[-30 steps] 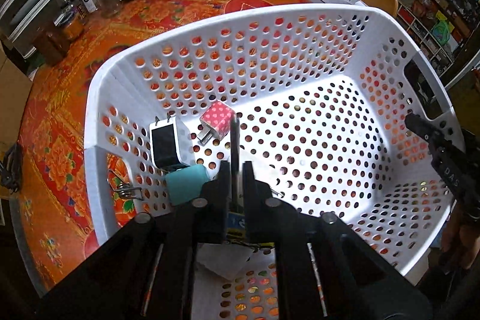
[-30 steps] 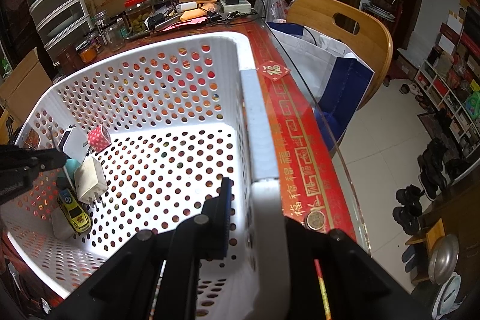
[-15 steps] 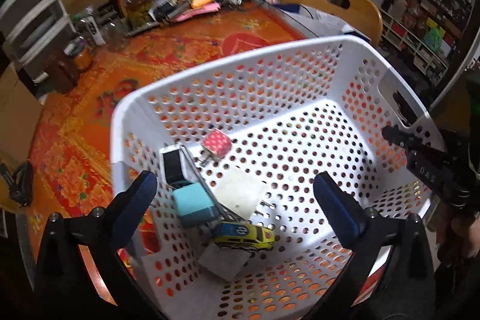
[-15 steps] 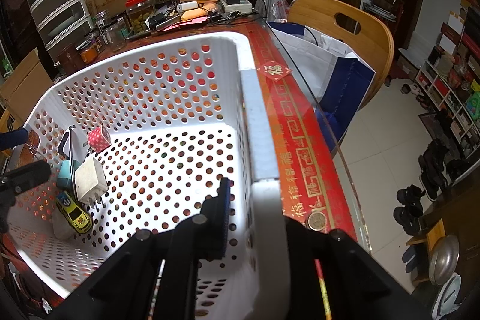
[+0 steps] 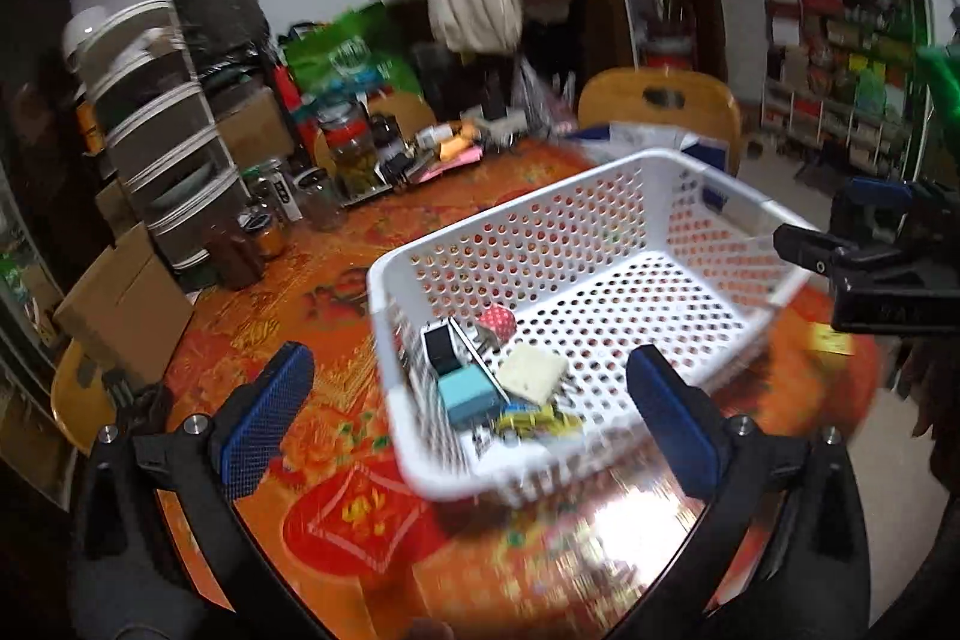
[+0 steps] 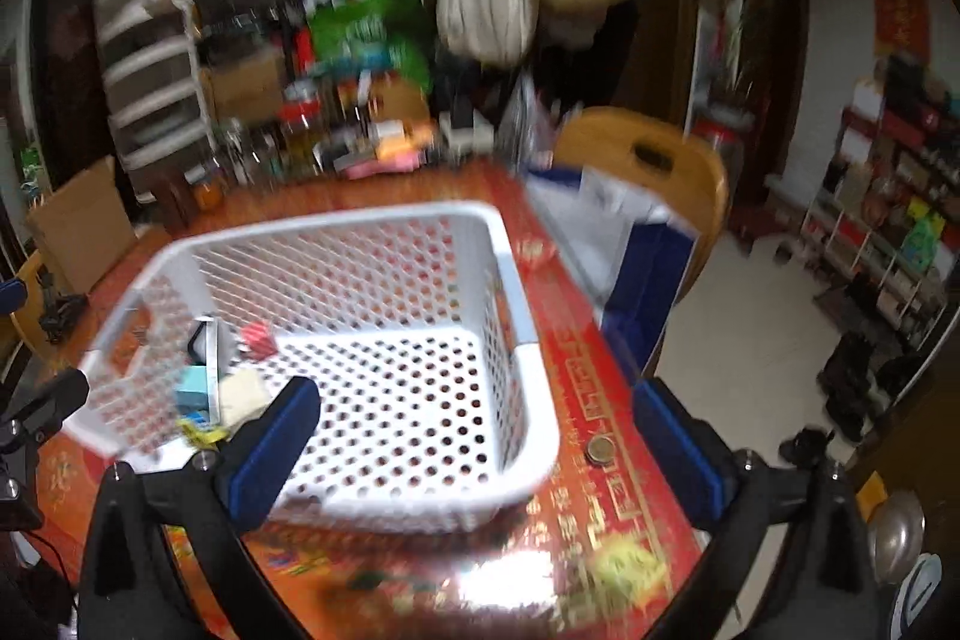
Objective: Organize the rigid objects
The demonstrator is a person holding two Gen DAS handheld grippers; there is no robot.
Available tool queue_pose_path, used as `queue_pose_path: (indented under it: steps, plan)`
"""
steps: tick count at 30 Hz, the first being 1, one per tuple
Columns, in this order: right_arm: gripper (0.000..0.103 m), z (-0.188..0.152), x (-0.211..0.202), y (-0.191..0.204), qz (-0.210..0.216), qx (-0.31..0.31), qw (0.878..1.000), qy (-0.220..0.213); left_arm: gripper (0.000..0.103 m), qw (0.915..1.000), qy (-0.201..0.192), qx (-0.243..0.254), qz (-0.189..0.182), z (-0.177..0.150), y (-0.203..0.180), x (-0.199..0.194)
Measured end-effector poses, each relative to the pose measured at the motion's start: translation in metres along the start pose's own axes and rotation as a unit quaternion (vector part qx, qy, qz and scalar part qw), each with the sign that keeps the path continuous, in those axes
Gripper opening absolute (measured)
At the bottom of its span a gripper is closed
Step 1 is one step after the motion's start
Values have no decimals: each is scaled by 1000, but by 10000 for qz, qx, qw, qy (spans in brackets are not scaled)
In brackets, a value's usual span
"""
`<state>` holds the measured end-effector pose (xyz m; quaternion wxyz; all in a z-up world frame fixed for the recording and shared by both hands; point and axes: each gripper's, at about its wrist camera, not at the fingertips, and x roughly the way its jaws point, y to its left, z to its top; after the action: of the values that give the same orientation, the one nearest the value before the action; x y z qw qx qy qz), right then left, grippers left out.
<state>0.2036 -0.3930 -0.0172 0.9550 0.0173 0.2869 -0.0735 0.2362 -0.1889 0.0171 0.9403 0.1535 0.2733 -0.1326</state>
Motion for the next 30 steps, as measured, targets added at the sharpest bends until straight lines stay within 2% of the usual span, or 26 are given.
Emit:
queue_pose_path:
  steps: [3,6,10,16,19,23,30]
  plan:
    - [103,-23,-47,20,-100,-41,9996,-268,103,9993,-102,-271,-233,-28,15,-38]
    - [103,-51,-86,46,92,-25,9997,-237,103,9985,-206,-513,-44,-58,34,-74]
    - [103,-82,-141,79,246,-44,9989,-388,103,9948,-496,-879,-136,-90,60,-131]
    - [103,-109,-215,112,146,-137,9981,-588,103,9916,-972,-856,-64,-123,76,-217]
    - [103,-108,-240,122,320,-142,9966,-752,103,9873,-1317,-880,-152,-133,78,-257]
    - [103,-101,-246,131,127,-198,9969,-755,103,9885,-1279,-793,-119,-137,77,-271]
    - [103,-99,-241,122,110,-203,9980,-595,103,9936,-686,-883,-139,-142,78,-236]
